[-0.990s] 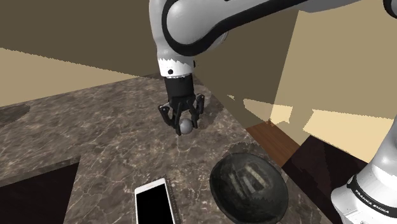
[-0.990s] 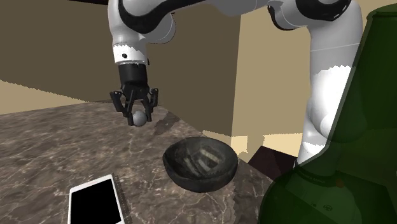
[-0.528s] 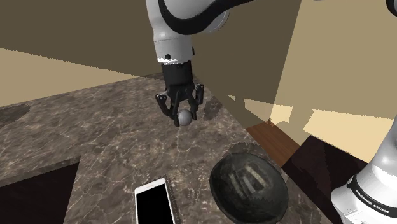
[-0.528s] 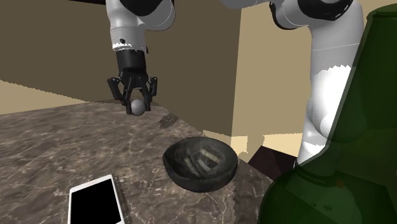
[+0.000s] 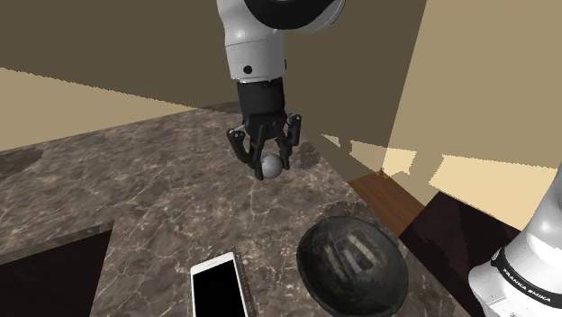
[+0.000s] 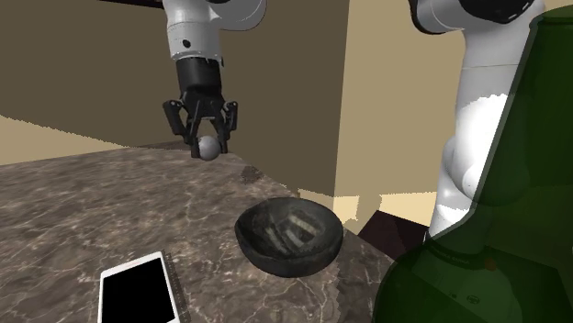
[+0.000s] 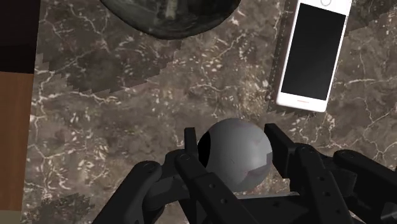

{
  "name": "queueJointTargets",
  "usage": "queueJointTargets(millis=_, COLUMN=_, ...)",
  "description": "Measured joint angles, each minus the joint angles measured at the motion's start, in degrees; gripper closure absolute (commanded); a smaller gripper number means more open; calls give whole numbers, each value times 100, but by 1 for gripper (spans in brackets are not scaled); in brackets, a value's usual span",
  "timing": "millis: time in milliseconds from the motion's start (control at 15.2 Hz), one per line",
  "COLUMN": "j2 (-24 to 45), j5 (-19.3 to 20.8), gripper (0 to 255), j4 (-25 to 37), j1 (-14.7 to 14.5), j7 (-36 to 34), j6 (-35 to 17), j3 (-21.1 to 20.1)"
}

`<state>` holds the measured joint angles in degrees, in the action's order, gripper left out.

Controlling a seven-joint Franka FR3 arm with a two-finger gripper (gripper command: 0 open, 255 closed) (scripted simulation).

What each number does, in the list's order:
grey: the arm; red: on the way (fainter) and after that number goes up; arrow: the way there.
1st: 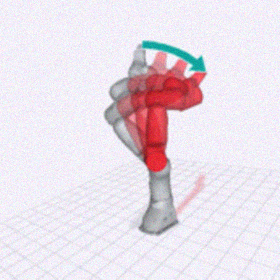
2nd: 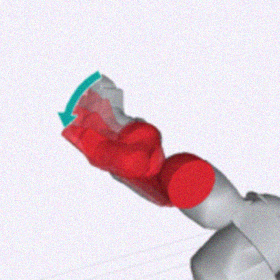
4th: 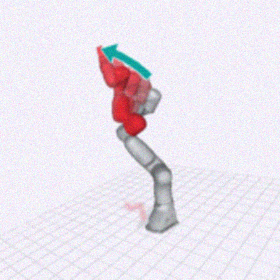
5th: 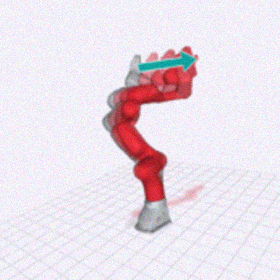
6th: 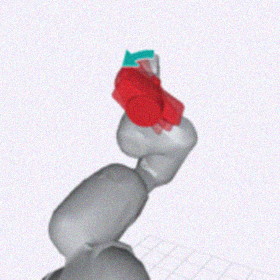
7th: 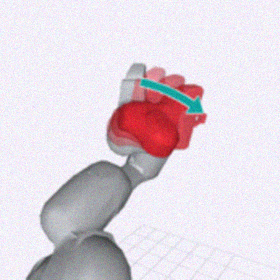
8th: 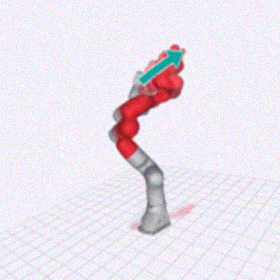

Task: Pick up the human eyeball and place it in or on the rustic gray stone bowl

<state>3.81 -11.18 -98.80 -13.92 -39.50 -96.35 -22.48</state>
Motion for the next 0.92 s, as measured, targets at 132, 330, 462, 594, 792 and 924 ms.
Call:
queueJointTargets(millis=132, j2=-447, j5=-181, gripper=255, j4=-519, j1=-26, j7=-9, j6=-110, j3=-42)
queueJointTargets(millis=330, j2=-1080, j5=-441, gripper=255, j4=-1158, j1=-87, j7=-15, j6=-170, j3=-80)
queueJointTargets(millis=462, j2=-1541, j5=-630, gripper=255, j4=-1621, j1=-140, j7=8, j6=-198, j3=-84)
queueJointTargets(millis=594, j2=-1916, j5=-804, gripper=255, j4=-2005, j1=-243, j7=-67, j6=-255, j3=-147)
queueJointTargets(millis=792, j2=-2524, j5=-1064, gripper=255, j4=-2457, j1=-405, j7=-175, j6=-165, j3=-195)
queueJointTargets(millis=924, j2=-2826, j5=-1207, gripper=255, j4=-2753, j1=-508, j7=-230, j6=-193, j3=-237)
